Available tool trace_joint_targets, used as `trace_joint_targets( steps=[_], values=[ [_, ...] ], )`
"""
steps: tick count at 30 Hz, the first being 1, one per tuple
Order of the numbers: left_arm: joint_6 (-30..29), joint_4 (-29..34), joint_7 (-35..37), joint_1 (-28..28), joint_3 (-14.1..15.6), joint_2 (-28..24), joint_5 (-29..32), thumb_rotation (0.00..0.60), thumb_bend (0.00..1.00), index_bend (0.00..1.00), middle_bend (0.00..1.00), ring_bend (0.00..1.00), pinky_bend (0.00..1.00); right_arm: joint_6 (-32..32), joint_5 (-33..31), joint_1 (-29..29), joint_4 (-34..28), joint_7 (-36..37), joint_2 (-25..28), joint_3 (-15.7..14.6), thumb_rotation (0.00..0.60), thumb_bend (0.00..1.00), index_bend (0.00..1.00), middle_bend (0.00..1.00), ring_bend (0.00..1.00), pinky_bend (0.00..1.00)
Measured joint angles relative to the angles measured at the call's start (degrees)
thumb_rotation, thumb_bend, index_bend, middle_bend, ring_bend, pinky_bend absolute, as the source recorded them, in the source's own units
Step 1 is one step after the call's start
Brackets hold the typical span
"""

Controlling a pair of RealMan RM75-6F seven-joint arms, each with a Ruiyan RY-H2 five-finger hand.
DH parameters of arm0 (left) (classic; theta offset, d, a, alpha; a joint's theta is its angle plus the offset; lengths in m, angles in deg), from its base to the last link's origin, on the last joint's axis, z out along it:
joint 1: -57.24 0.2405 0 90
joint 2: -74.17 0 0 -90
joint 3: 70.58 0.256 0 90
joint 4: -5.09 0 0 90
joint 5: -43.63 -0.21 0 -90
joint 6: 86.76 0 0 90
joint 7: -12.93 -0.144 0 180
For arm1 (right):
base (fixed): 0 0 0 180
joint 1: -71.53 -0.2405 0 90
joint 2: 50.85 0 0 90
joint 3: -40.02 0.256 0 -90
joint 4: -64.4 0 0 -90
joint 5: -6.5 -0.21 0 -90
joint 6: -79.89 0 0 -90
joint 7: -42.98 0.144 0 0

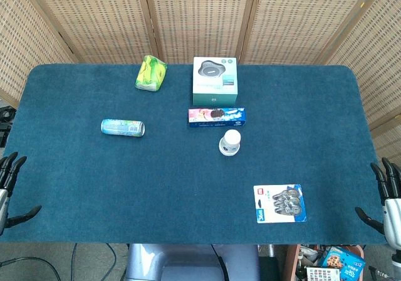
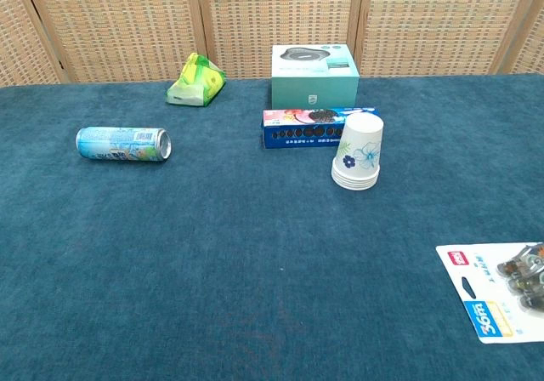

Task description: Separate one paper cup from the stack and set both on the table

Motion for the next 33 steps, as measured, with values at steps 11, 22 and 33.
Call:
trace_joint_targets(
  steps=[11, 22, 33],
  values=[
    [0.0, -0.5, -0.9, 0.2, -0.3, 0.5, -0.3, 0.600, 0.10, 0.00, 0.00, 0.00, 0.00, 1.5, 0.4, -1.2, 0.9, 0.7, -0.6, 0.3, 0.600, 0.00, 0.00, 0.00, 0.00, 0.00],
    [1.2, -1.1, -3.2, -0.9, -2.4, 2.0, 2.6, 0.600, 0.10, 0.00, 0.00, 0.00, 0.00, 14.4, 3.6, -12.6, 4.1, 1.9, -2.8, 2.4, 0.600, 0.00, 0.05, 0.11, 0.01, 0.08],
    [3.7, -1.3, -5.9, -2.2, -4.1, 3.3, 7.4, 0.600, 0.10, 0.00, 0.00, 0.00, 0.00, 39.9, -6.8, -31.0, 2.2, -2.3, -6.0, 9.6, 0.600, 0.11, 0.09, 0.16, 0.05, 0.12]
  ],
)
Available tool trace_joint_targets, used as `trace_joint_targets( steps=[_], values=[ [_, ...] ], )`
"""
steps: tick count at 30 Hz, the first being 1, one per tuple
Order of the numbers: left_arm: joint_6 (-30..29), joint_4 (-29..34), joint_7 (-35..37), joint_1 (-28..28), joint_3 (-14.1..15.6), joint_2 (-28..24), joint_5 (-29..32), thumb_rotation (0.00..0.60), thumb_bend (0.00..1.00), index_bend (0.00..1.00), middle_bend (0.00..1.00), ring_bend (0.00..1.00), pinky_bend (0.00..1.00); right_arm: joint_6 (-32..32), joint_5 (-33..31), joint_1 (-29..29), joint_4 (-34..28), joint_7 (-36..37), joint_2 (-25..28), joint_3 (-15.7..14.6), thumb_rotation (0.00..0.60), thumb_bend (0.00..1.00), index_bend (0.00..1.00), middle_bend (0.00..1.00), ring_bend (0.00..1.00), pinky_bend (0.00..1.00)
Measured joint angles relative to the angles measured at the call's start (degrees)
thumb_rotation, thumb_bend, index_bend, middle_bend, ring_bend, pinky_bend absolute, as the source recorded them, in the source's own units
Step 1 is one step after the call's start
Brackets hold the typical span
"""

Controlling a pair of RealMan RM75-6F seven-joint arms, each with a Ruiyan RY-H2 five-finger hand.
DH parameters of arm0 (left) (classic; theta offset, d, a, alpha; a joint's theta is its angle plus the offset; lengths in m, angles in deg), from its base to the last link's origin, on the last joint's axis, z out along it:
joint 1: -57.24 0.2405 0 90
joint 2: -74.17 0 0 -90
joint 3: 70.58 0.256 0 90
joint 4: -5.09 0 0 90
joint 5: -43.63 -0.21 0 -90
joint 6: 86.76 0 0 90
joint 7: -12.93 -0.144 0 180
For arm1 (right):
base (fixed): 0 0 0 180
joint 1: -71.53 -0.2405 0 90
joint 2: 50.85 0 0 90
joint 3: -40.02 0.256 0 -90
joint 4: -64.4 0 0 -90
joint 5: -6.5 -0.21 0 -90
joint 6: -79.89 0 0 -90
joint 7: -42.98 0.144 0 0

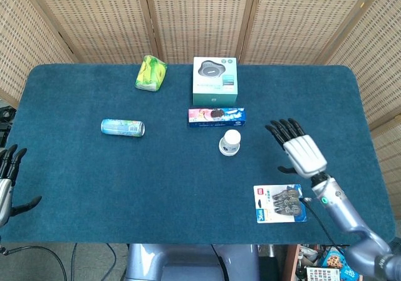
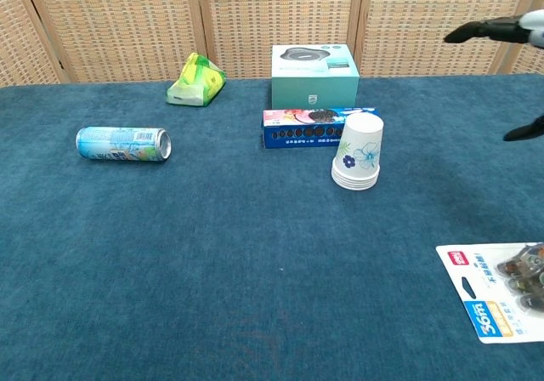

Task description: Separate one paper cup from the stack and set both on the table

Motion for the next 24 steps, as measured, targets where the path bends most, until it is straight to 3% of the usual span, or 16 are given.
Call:
trace_joint_targets(
  steps=[7, 13, 17, 24],
  values=[
    [0.9, -0.9, -2.5, -0.8, -1.6, 1.0, 3.7, 0.600, 0.10, 0.00, 0.00, 0.00, 0.00, 10.4, -13.5, -9.4, 3.4, -5.7, -6.8, 3.7, 0.600, 0.23, 0.16, 0.20, 0.09, 0.15],
    [1.9, -1.0, -2.6, -1.2, -1.9, 1.0, 5.0, 0.600, 0.10, 0.00, 0.00, 0.00, 0.00, 15.0, -22.6, -15.8, 9.6, -9.5, -13.6, 4.8, 0.600, 0.25, 0.20, 0.24, 0.11, 0.18],
    [2.3, -1.0, -2.4, -1.5, -2.2, 0.9, 5.7, 0.600, 0.10, 0.00, 0.00, 0.00, 0.00, 16.0, -26.0, -18.4, 12.5, -11.2, -17.3, 4.8, 0.600, 0.26, 0.20, 0.25, 0.13, 0.19],
    [3.0, -1.3, -2.2, -1.8, -2.3, 0.8, 6.4, 0.600, 0.10, 0.00, 0.00, 0.00, 0.00, 16.1, -28.2, -20.8, 17.5, -12.7, -21.3, 3.8, 0.600, 0.27, 0.26, 0.29, 0.18, 0.29]
  ],
)
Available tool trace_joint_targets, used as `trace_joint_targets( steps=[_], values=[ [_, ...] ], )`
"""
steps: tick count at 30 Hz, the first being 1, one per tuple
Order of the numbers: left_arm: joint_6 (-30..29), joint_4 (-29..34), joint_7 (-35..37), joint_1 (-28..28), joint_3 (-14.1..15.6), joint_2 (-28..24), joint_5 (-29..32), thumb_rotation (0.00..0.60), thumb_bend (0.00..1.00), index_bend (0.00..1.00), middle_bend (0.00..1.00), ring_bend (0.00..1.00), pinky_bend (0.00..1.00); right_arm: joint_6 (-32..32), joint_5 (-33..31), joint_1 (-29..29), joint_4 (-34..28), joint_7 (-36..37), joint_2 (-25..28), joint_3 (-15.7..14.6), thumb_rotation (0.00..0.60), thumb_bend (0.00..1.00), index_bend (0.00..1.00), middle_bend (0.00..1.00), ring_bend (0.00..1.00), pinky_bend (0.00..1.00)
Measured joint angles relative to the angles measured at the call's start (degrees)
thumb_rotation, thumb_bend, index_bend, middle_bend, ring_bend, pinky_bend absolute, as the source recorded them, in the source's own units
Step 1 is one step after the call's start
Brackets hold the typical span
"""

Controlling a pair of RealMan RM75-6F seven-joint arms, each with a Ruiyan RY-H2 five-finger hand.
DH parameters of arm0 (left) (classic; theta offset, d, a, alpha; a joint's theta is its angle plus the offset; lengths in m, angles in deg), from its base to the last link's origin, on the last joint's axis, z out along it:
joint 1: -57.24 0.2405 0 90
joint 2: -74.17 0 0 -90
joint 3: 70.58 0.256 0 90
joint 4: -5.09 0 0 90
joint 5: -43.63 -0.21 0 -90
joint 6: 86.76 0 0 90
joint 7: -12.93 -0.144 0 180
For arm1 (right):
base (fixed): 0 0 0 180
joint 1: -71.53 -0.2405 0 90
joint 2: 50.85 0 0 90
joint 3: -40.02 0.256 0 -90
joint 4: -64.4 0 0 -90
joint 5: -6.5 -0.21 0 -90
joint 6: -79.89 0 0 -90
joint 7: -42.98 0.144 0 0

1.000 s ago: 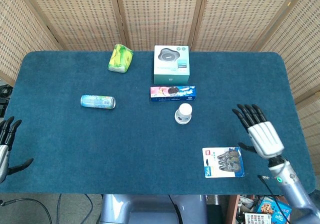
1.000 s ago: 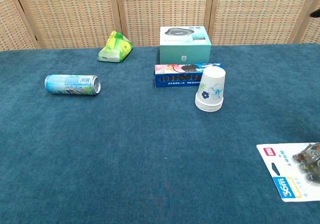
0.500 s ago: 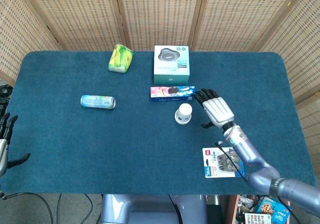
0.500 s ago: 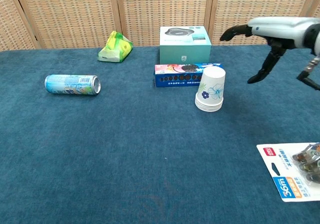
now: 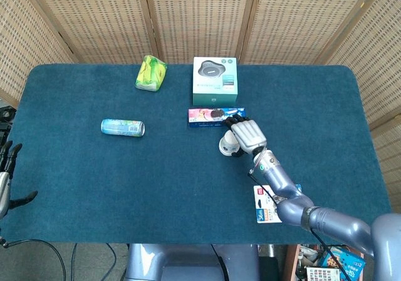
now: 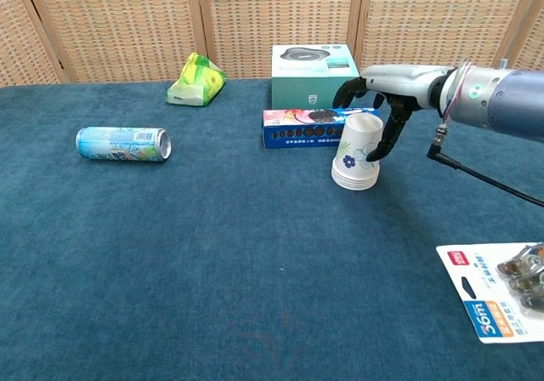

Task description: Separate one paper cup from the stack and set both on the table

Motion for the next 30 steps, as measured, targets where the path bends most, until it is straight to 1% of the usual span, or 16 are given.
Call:
trace_joint_targets(
  steps=[2, 5, 8, 10, 13, 16, 19, 22, 25, 30],
  values=[
    [0.1, -0.1, 0.1, -0.1, -0.1, 0.0, 0.2, 0.600, 0.10, 0.00, 0.00, 0.00, 0.00, 0.1, -0.5, -0.6, 1.0, 0.1, -0.9, -0.3, 0.600, 0.28, 0.27, 0.30, 0.19, 0.31],
    [0.4, -0.2, 0.1, -0.2, -0.1, -0.1, 0.4, 0.600, 0.10, 0.00, 0.00, 0.00, 0.00, 0.0, -0.4, -1.1, 2.1, 0.3, -1.6, -0.7, 0.600, 0.29, 0.31, 0.33, 0.23, 0.37],
    [0.5, -0.2, 0.1, -0.3, -0.1, 0.0, 0.5, 0.600, 0.10, 0.00, 0.00, 0.00, 0.00, 0.0, -0.6, -1.5, 3.3, 0.7, -2.3, -0.9, 0.600, 0.31, 0.37, 0.39, 0.30, 0.45],
    [0.6, -0.2, 0.1, -0.3, -0.1, -0.1, 0.7, 0.600, 0.10, 0.00, 0.00, 0.00, 0.00, -0.1, -0.6, -1.6, 4.0, 1.2, -2.6, -1.0, 0.600, 0.32, 0.40, 0.43, 0.36, 0.51],
    [0.8, -0.3, 0.1, -0.4, -0.1, 0.0, 1.0, 0.600, 0.10, 0.00, 0.00, 0.00, 0.00, -0.3, -0.5, -1.7, 4.5, 2.2, -2.8, -1.0, 0.600, 0.36, 0.47, 0.51, 0.44, 0.62],
    [1.0, -0.4, 0.0, -0.6, -0.2, 0.0, 1.1, 0.600, 0.10, 0.00, 0.00, 0.00, 0.00, -0.6, 0.0, -1.7, 5.2, 3.2, -3.0, -1.1, 0.600, 0.39, 0.50, 0.56, 0.48, 0.67],
    [1.2, -0.4, 0.0, -0.7, -0.1, 0.0, 1.2, 0.600, 0.10, 0.00, 0.00, 0.00, 0.00, -0.9, 0.6, -1.7, 5.8, 3.8, -3.0, -1.4, 0.600, 0.41, 0.54, 0.59, 0.51, 0.68],
    [1.3, -0.5, -0.1, -0.8, -0.1, 0.1, 1.3, 0.600, 0.10, 0.00, 0.00, 0.00, 0.00, -1.2, 1.1, -1.4, 5.1, 4.8, -2.7, -1.4, 0.600, 0.42, 0.54, 0.60, 0.52, 0.68],
    [1.6, -0.6, -0.2, -1.0, -0.1, 0.2, 1.3, 0.600, 0.10, 0.00, 0.00, 0.00, 0.00, -2.1, 2.2, -0.9, 3.2, 6.1, -1.6, -1.4, 0.600, 0.43, 0.54, 0.60, 0.52, 0.68],
    [2.3, -1.1, -0.4, -1.7, -0.1, 0.4, 0.8, 0.600, 0.10, 0.00, 0.00, 0.00, 0.00, -3.9, 4.4, 0.9, -2.8, 10.5, 1.8, -0.8, 0.600, 0.45, 0.55, 0.61, 0.53, 0.68]
  ],
)
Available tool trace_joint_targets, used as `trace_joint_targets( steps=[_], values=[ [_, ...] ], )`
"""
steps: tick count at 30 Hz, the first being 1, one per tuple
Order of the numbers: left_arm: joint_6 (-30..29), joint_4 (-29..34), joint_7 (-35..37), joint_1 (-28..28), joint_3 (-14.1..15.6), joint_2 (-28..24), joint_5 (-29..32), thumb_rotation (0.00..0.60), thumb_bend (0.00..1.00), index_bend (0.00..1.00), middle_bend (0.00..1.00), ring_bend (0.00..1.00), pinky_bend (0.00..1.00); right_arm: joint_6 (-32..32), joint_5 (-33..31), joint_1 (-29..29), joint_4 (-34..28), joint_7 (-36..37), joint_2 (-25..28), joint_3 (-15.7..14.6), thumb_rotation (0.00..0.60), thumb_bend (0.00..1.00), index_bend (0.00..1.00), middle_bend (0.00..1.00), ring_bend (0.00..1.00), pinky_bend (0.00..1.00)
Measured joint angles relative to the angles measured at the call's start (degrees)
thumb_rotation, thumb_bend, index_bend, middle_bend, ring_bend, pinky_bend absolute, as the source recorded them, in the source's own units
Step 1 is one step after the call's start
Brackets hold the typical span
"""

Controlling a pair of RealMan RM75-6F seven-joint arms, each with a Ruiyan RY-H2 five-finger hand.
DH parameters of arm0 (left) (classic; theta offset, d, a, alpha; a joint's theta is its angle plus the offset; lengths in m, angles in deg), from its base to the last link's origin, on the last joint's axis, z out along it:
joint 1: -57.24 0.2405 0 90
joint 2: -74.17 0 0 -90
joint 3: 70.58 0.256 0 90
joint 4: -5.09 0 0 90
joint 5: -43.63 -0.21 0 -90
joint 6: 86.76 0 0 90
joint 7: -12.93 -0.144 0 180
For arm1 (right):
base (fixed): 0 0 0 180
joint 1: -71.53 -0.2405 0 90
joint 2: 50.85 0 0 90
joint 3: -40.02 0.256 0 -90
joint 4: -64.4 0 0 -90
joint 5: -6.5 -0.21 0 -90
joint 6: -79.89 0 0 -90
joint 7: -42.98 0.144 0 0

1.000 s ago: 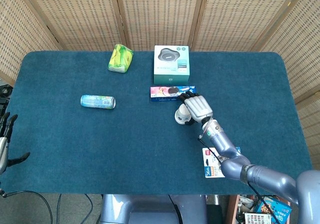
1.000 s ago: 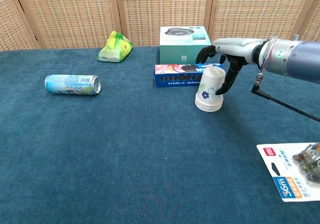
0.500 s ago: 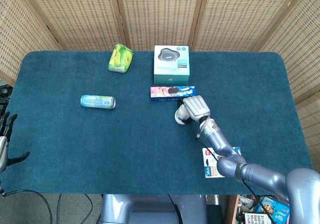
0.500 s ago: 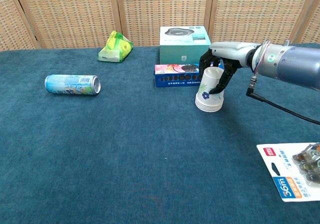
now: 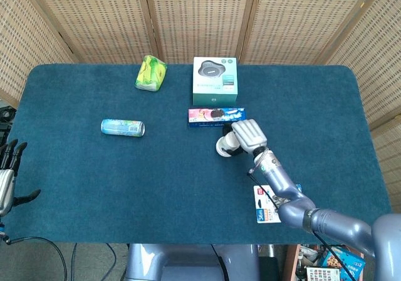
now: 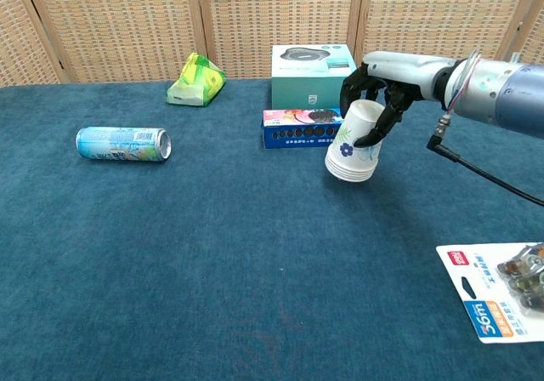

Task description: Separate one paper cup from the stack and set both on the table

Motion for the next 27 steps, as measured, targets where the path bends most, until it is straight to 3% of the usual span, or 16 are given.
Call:
trace_joint_targets(
  steps=[7, 13, 19, 27],
  values=[
    [1.0, -3.0, 1.6, -2.3, -0.3, 1.4, -4.2, 0.600, 0.10, 0.00, 0.00, 0.00, 0.00, -0.2, 0.9, 3.5, -10.6, 12.9, 5.9, 2.2, 0.600, 0.45, 0.55, 0.61, 0.53, 0.68],
    [1.0, -10.2, 5.7, -6.9, -1.3, 4.9, -14.3, 0.600, 0.10, 0.00, 0.00, 0.00, 0.00, 2.5, -0.7, 6.0, -16.9, 24.9, 8.7, 4.0, 0.600, 0.47, 0.55, 0.61, 0.53, 0.68],
    [0.4, -18.8, 9.5, -14.4, -3.5, 12.4, -22.8, 0.600, 0.10, 0.00, 0.00, 0.00, 0.00, 4.6, -3.5, 6.0, -17.3, 28.9, 6.6, 4.6, 0.600, 0.47, 0.55, 0.61, 0.53, 0.68],
    [3.1, -23.8, 9.6, -21.4, -4.9, 20.5, -25.4, 0.600, 0.10, 0.00, 0.00, 0.00, 0.00, 6.7, -11.2, 3.7, -15.4, 32.0, 2.7, 6.6, 0.600, 0.47, 0.55, 0.61, 0.53, 0.68]
  ],
)
